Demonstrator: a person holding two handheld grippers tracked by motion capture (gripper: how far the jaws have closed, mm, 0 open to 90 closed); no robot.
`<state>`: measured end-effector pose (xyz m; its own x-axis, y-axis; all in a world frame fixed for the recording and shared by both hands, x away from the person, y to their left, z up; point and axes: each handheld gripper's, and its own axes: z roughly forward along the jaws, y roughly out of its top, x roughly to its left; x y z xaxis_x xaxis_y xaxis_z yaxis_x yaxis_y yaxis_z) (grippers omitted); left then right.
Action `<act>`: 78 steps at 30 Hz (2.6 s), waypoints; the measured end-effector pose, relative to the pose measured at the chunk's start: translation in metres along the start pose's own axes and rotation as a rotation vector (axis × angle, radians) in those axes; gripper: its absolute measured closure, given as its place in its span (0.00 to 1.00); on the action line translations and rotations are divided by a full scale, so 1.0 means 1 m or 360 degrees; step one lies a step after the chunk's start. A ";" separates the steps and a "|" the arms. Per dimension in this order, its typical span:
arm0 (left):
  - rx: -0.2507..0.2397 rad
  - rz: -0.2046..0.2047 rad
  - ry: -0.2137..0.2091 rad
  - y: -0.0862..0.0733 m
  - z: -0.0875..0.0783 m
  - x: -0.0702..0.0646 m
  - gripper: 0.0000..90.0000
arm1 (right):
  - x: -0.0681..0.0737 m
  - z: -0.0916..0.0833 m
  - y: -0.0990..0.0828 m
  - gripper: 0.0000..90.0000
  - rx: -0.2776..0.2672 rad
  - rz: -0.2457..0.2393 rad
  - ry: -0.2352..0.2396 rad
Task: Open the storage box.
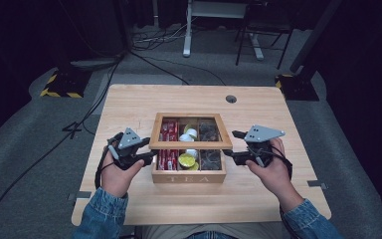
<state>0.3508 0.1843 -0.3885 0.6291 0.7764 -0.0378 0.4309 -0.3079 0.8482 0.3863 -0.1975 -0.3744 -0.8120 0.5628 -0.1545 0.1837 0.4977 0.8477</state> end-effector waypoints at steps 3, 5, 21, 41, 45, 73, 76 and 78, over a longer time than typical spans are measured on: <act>-0.0013 -0.0007 0.0010 0.000 -0.001 0.000 0.55 | 0.000 0.000 0.002 0.36 -0.0001 -0.0013 0.0001; -0.0012 0.0008 0.0028 -0.001 -0.002 0.001 0.53 | -0.001 0.000 0.004 0.38 -0.0008 -0.0021 0.0009; 0.0056 0.0068 0.0123 -0.017 -0.011 0.004 0.39 | -0.027 0.000 0.040 0.47 -0.0103 0.0014 0.0073; 0.0068 -0.0088 0.0152 -0.037 -0.020 0.026 0.39 | -0.056 0.013 0.085 0.60 -0.0144 0.0009 -0.0018; 0.0059 -0.0099 0.0133 -0.038 -0.020 0.028 0.39 | -0.064 0.019 0.090 0.60 -0.0156 0.0038 -0.0053; 0.0089 -0.0158 0.0206 -0.062 -0.041 0.034 0.36 | -0.118 0.065 0.097 0.63 -0.0252 0.0309 -0.0147; 0.0094 -0.0162 0.0206 -0.062 -0.040 0.034 0.36 | -0.122 0.074 0.093 0.61 -0.0237 0.0372 -0.0124; 0.0094 -0.0160 0.0199 -0.062 -0.039 0.035 0.36 | -0.125 0.079 0.092 0.61 -0.0229 0.0385 -0.0127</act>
<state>0.3208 0.2518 -0.4218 0.4969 0.8663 -0.0517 0.5271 -0.2539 0.8110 0.5480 -0.1701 -0.3170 -0.7072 0.7065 0.0263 0.2813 0.2471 0.9273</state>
